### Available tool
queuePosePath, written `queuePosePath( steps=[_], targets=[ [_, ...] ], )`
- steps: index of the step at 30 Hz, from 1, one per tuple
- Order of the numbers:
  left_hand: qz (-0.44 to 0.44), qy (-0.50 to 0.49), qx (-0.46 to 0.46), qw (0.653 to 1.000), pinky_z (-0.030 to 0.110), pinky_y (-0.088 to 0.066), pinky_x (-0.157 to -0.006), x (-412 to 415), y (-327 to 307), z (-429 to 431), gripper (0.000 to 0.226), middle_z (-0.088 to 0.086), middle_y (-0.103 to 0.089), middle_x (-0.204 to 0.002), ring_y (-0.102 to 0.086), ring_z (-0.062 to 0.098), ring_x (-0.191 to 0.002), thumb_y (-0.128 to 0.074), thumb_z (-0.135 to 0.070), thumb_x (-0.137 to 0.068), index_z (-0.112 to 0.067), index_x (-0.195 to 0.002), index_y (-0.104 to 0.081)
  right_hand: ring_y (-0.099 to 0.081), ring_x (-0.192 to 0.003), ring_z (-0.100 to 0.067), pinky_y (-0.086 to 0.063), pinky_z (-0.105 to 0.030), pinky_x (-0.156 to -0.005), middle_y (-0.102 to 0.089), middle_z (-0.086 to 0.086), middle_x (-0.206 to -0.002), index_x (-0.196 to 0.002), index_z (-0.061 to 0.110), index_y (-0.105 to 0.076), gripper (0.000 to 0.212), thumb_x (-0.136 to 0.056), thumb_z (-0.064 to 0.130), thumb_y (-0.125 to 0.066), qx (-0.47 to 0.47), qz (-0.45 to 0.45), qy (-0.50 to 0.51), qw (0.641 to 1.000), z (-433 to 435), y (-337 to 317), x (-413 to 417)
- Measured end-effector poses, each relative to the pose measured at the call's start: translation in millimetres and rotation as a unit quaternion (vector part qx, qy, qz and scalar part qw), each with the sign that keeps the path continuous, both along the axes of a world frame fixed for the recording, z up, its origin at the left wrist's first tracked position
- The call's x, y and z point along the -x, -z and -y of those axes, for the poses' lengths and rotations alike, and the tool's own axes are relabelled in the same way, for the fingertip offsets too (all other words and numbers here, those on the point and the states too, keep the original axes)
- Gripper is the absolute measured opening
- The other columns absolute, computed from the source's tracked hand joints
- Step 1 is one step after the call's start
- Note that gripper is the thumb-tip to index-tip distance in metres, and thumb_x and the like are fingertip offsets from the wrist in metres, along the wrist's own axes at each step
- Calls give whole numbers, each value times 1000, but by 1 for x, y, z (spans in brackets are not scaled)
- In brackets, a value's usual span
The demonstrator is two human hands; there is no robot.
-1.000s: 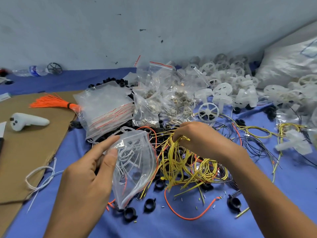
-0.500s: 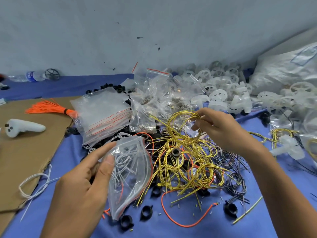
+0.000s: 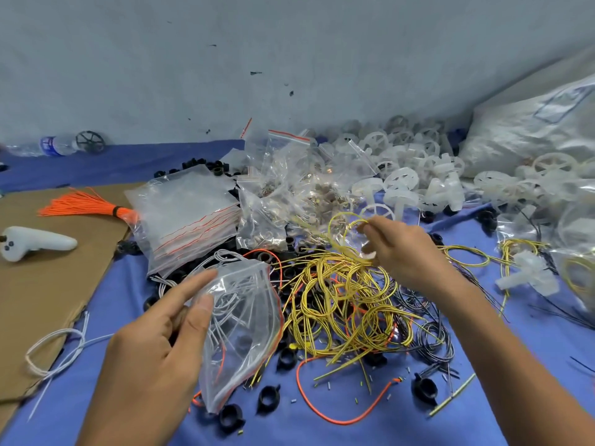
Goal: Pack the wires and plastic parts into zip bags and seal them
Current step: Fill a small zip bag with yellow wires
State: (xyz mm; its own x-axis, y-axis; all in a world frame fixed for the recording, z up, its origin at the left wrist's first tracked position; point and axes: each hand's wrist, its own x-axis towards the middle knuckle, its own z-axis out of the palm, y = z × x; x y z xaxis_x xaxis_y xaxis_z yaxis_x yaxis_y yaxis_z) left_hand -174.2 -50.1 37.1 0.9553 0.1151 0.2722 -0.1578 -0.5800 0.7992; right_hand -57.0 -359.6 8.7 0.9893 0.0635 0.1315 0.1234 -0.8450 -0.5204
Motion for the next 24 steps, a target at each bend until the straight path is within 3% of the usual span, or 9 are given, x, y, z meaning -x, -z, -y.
queuePosePath(
  steps=[1,3,6,8,11,16,20,24],
  targets=[
    [0,-1,0,1000,27,-38,-39,0,2,0,28,15,-47,-56,-28,18,-45,-52,-66,-85,-68,-111,-60,-64,-90,-25,-51,-43,-78,-68,-3,-103,-112,19,-61,30,-105,37,-38,62,4,15,998,0,2,0],
    [-7,-2,6,1000,27,-51,-47,-1,5,-1,25,14,-47,-56,-28,11,-47,-56,-66,-90,-67,-114,-60,-57,-98,-24,-50,-43,-81,-60,2,-109,-112,24,-62,30,-105,39,-37,83,13,24,996,1,2,3],
    [-19,-1,2,1000,36,-57,-55,0,6,-2,31,0,-32,-50,-25,7,-46,-54,-63,-88,-64,-118,-60,-61,-79,-3,-48,-35,-69,-70,9,-94,-103,29,-64,23,-104,35,-42,-35,23,6,999,7,-4,8],
    [-8,3,-13,1000,29,-51,-45,0,5,-2,31,-1,-31,-50,-23,5,-44,-52,-64,-88,-64,-118,-59,-63,-69,-8,-48,-34,-61,-72,7,-81,-100,28,-65,21,-104,32,-45,-142,24,-3,990,11,-12,15],
    [2,11,-9,1000,29,-33,-37,-2,3,0,31,8,-38,-50,-25,4,-42,-51,-57,-87,-66,-116,-59,-67,-68,-21,-46,-27,-46,-73,-2,-84,-107,28,-68,23,-104,30,-46,-317,-3,-43,947,12,-25,35],
    [-10,27,24,999,29,-33,-40,-6,3,6,25,9,-44,-54,-31,7,-44,-56,-63,-89,-64,-113,-61,-63,-61,-21,-42,-25,-43,-68,-6,-80,-108,23,-70,31,-90,40,-52,-500,-77,-71,859,-6,-27,70],
    [-11,39,27,999,29,-24,-41,-8,1,12,28,0,-36,-51,-27,9,-43,-53,-64,-87,-65,-114,-60,-62,-58,-20,-44,-24,-41,-68,-7,-81,-102,21,-71,27,-88,36,-55,-583,-131,-92,797,-26,-22,84],
    [-1,35,14,999,35,-31,-42,-8,1,12,25,0,-38,-53,-30,7,-45,-54,-65,-91,-66,-115,-58,-62,-59,-19,-45,-24,-42,-68,-8,-83,-102,20,-71,25,-90,34,-54,-601,-147,-108,779,-37,-17,87]
  ],
)
